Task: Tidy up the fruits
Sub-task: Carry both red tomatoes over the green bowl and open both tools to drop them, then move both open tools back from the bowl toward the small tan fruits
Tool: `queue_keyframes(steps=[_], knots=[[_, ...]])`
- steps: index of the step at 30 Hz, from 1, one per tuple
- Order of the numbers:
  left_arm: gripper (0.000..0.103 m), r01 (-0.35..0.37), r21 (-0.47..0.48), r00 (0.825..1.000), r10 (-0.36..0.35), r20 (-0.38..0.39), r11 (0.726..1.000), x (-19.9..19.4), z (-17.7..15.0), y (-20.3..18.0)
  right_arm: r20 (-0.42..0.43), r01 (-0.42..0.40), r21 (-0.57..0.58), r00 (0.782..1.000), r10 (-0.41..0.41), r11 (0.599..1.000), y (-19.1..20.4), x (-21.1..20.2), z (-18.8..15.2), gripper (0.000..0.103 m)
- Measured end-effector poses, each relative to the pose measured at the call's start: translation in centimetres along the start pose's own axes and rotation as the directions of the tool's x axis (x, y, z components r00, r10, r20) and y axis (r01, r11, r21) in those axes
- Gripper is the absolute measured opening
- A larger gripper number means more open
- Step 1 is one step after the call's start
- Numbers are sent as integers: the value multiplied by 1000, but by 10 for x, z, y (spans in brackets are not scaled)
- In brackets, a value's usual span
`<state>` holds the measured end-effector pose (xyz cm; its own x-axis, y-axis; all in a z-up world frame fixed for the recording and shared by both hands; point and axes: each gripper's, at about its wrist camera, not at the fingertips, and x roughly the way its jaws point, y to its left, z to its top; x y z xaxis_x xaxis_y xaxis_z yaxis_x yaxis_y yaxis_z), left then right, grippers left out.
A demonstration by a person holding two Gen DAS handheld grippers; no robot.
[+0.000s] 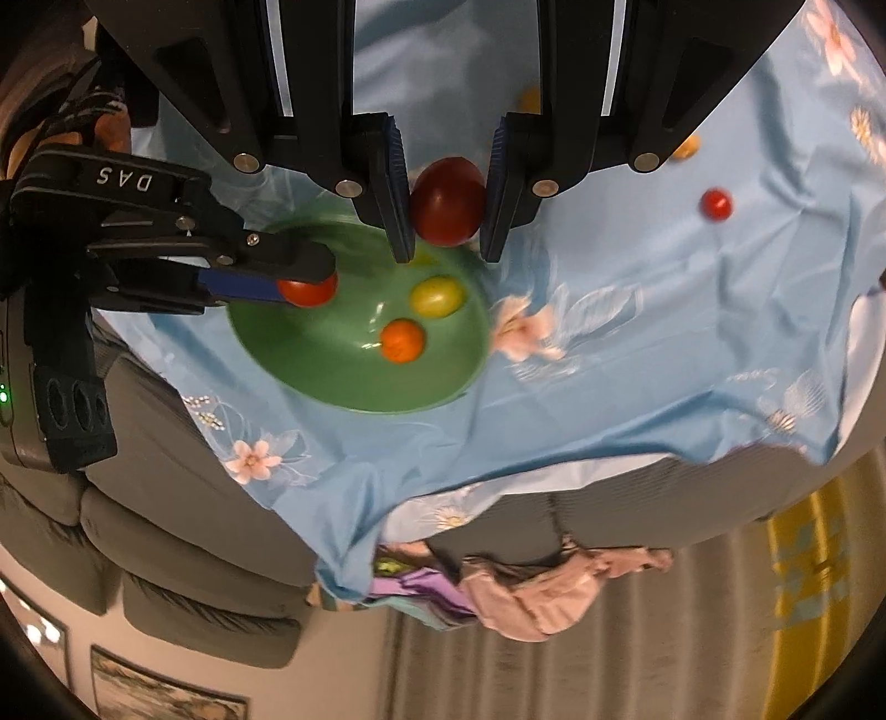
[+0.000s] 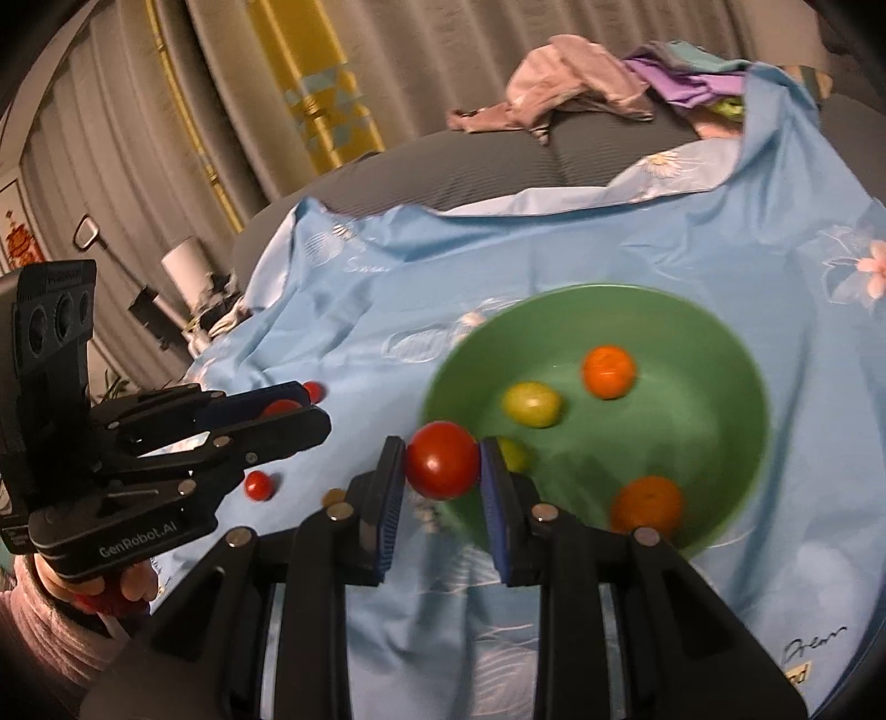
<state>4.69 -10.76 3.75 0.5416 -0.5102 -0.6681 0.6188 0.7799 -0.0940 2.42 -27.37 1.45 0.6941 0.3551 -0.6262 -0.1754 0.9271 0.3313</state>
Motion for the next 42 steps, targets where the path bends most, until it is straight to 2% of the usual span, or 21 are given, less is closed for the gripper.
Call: queue_keyframes(steps=[6,9,17,18,19,20,21,22,24,26,31,35,42], knots=[[24,36,48,999,-35,-6,998,29,20,-21,13,55,43,998,-56,998,-28,-2,0,28],[24,46,63,999,-45,-28,997,46,24,-27,13,130,32,991,-131,991,-35,1,0,28],[24,41,74,994,-33,-108,996,81,17,-36,-15,220,10,976,-219,976,-46,9,-4,30],[24,40,73,993,-31,-111,997,82,16,-37,-16,228,9,974,-228,974,-46,9,-4,32],[24,37,73,993,-28,-119,997,83,15,-37,-13,230,12,973,-230,973,-47,8,-3,40],[29,33,74,992,-23,-128,997,84,14,-38,-11,233,18,972,-233,972,-47,7,-4,44],[36,21,74,991,-11,-133,997,84,13,-38,-8,239,24,971,-239,971,-48,6,-4,49],[40,12,72,991,-2,-131,997,83,12,-37,-7,246,27,969,-246,969,-49,4,-5,50],[57,3,51,992,4,-125,999,79,12,-34,-6,246,34,969,-246,969,-50,1,-5,51],[63,11,18,994,-9,-108,1000,70,12,-29,-2,248,39,969,-248,968,-50,-3,-7,52],[63,-9,-24,997,7,-79,1000,41,6,-22,20,214,50,976,-215,976,-40,-17,-10,55],[63,-17,-88,997,11,-73,996,15,-14,-6,37,187,54,981,-189,981,-28,-24,-16,58],[63,-108,-182,984,79,-162,977,-13,-76,25,14,141,27,990,-142,990,-5,-27,-26,58]])
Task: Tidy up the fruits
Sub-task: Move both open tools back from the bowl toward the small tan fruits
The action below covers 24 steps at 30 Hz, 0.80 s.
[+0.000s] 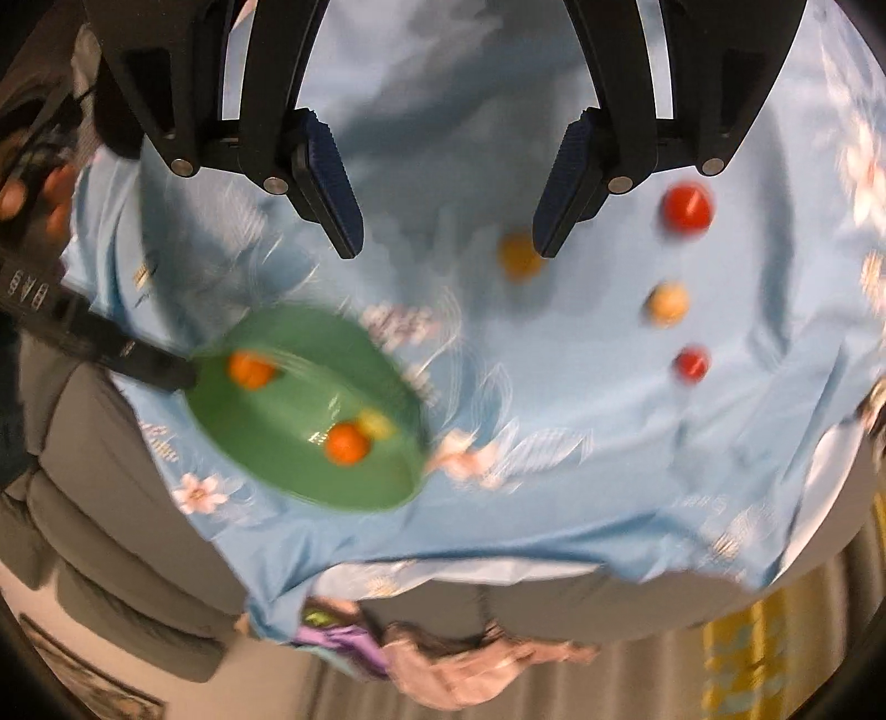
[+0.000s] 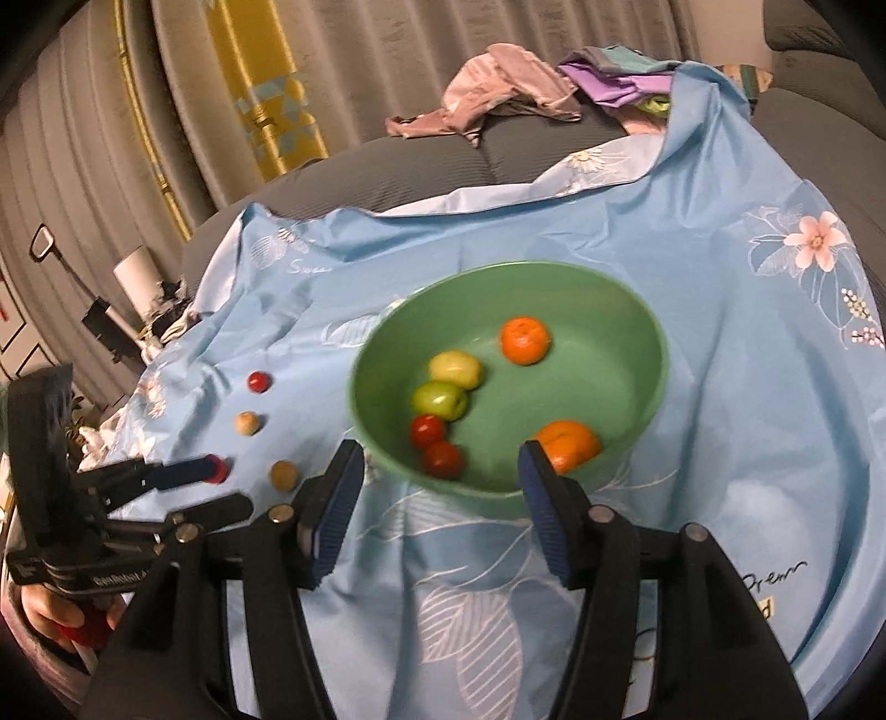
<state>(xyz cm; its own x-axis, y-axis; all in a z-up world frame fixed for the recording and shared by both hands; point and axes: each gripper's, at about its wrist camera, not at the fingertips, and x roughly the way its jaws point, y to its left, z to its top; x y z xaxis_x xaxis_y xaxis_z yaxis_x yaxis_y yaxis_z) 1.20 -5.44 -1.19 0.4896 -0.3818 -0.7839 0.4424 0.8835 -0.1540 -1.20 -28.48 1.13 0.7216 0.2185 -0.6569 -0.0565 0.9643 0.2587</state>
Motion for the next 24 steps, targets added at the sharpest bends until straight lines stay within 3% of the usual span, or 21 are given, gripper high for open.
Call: queue_keyframes(steps=[4,9,24], knots=[[63,-24,-73,999,21,-45,997,-10,-30,24,-10,-20,-27,1000,20,999,16,-3,-4,58],[63,-51,-143,998,46,-43,988,-26,-51,44,-40,-49,-79,998,46,996,40,-2,-11,58],[63,-27,-205,1000,26,-10,978,-39,-66,67,-131,-95,-211,989,68,973,92,13,-25,59]])
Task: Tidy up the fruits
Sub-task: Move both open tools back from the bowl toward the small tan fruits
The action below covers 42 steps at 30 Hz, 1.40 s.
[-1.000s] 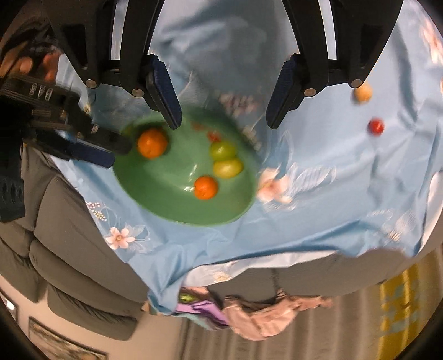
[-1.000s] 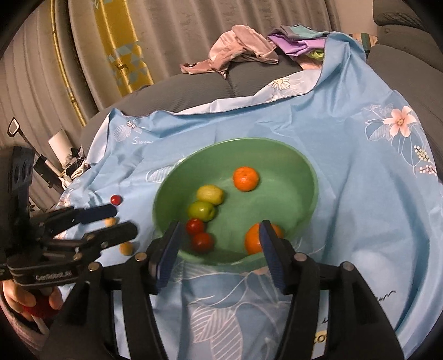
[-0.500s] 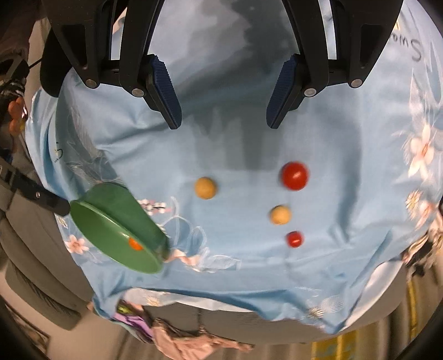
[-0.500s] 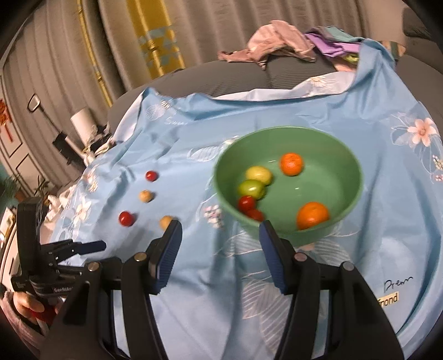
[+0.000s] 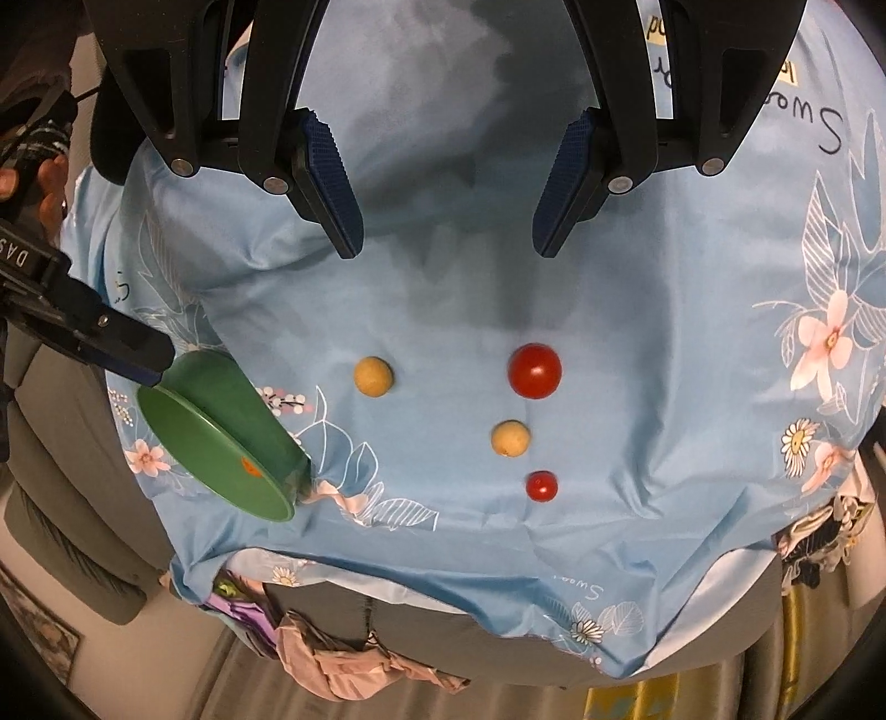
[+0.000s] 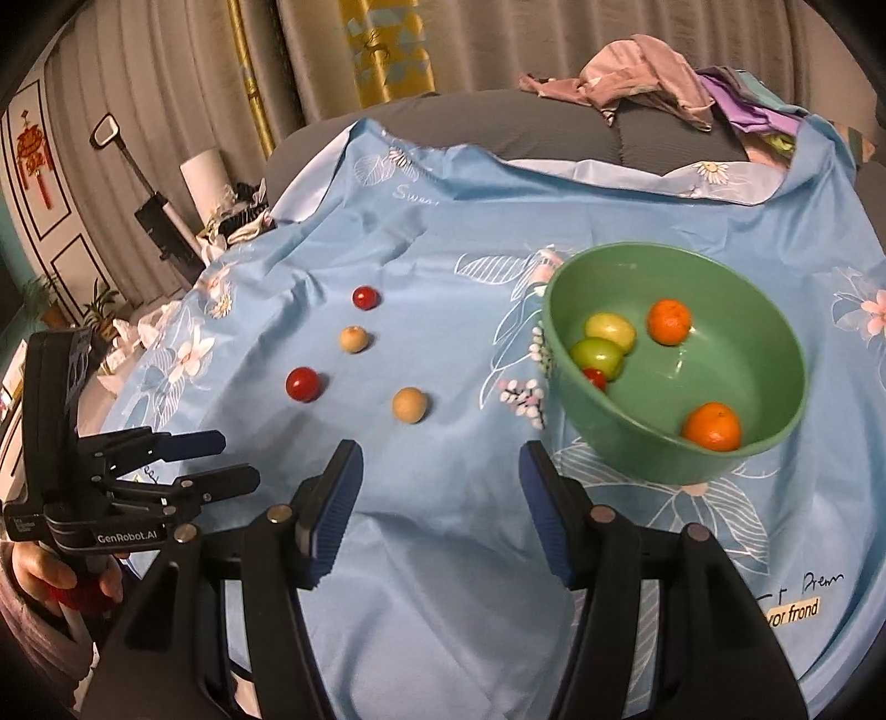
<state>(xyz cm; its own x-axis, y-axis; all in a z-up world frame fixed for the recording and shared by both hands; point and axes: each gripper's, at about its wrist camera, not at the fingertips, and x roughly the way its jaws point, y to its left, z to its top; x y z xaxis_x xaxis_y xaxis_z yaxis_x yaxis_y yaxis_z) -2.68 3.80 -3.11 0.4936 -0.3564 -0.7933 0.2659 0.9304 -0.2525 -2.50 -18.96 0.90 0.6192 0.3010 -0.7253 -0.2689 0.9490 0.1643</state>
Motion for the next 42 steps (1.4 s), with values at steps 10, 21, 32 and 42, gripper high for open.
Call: queue_keyframes(steps=[10,21,32,42], knots=[[63,8,2,1000,-8,9,1000,-1,1,5,-30,4,-9,1000,-4,1000,7,12,1,59],[63,10,16,1000,-10,8,1000,3,6,10,-71,-2,-14,997,1,1000,12,34,3,59],[63,28,59,1000,-28,-2,998,16,19,12,-111,-4,7,994,5,1000,6,59,2,59],[63,22,39,1000,-23,20,999,24,37,18,-138,-16,13,990,17,1000,-1,75,1,59]])
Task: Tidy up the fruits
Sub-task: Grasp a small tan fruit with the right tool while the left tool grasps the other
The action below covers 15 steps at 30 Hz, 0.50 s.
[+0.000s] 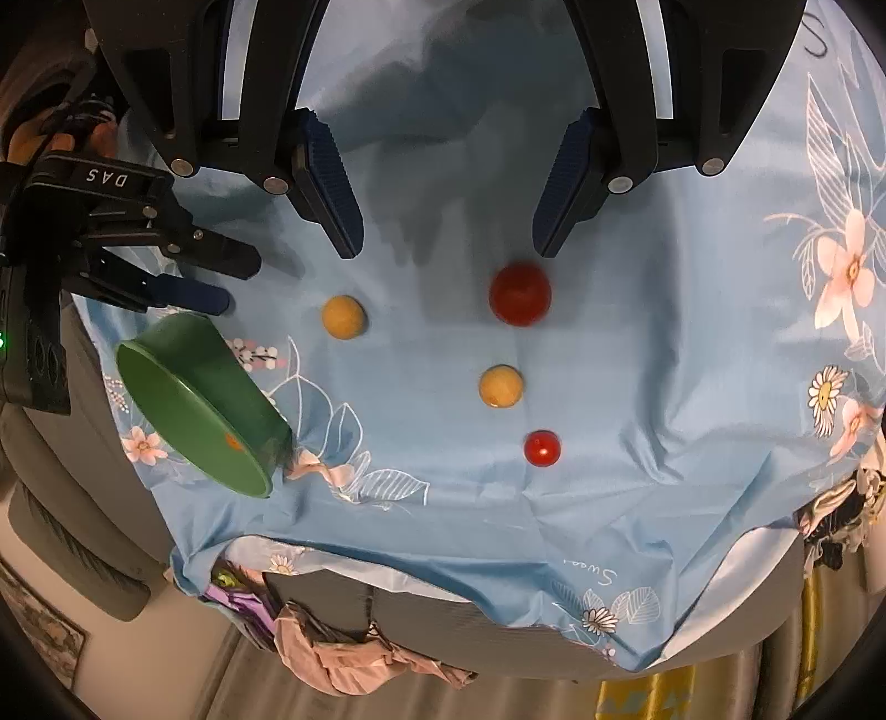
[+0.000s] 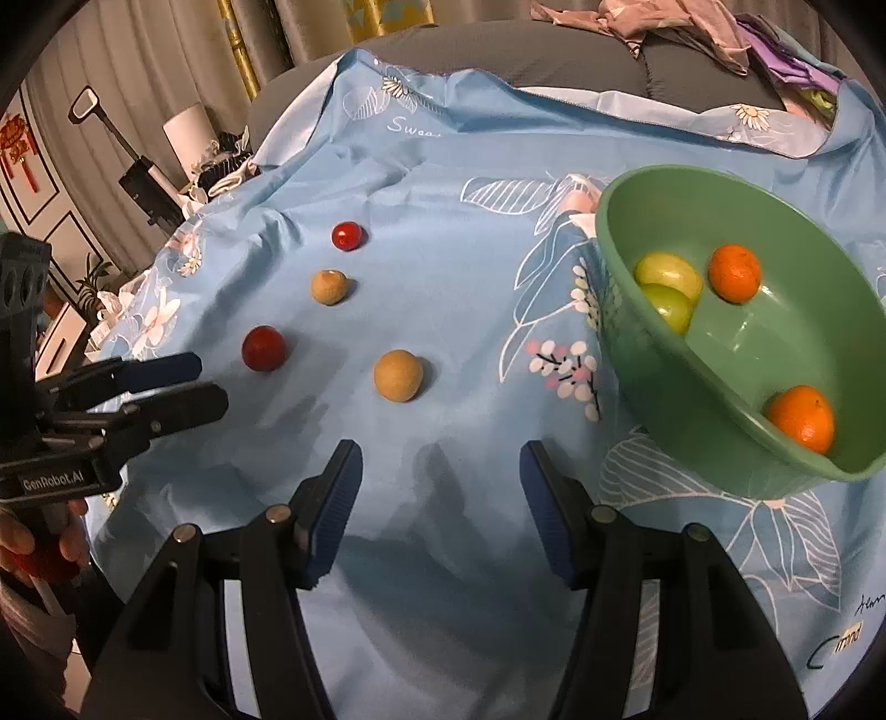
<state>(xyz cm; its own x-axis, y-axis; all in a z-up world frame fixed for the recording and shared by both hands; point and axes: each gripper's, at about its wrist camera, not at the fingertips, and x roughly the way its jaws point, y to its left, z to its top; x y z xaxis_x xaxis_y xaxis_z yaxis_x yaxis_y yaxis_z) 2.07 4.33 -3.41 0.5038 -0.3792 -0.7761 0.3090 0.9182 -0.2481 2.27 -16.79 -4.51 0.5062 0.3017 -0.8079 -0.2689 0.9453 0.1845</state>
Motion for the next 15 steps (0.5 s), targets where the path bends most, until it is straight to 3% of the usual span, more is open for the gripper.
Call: queue_keyframes(steps=[15], knots=[[63,-21,34,1000,21,5,999,21,35,11,-85,-62,-57,995,57,996,18,54,33,54]])
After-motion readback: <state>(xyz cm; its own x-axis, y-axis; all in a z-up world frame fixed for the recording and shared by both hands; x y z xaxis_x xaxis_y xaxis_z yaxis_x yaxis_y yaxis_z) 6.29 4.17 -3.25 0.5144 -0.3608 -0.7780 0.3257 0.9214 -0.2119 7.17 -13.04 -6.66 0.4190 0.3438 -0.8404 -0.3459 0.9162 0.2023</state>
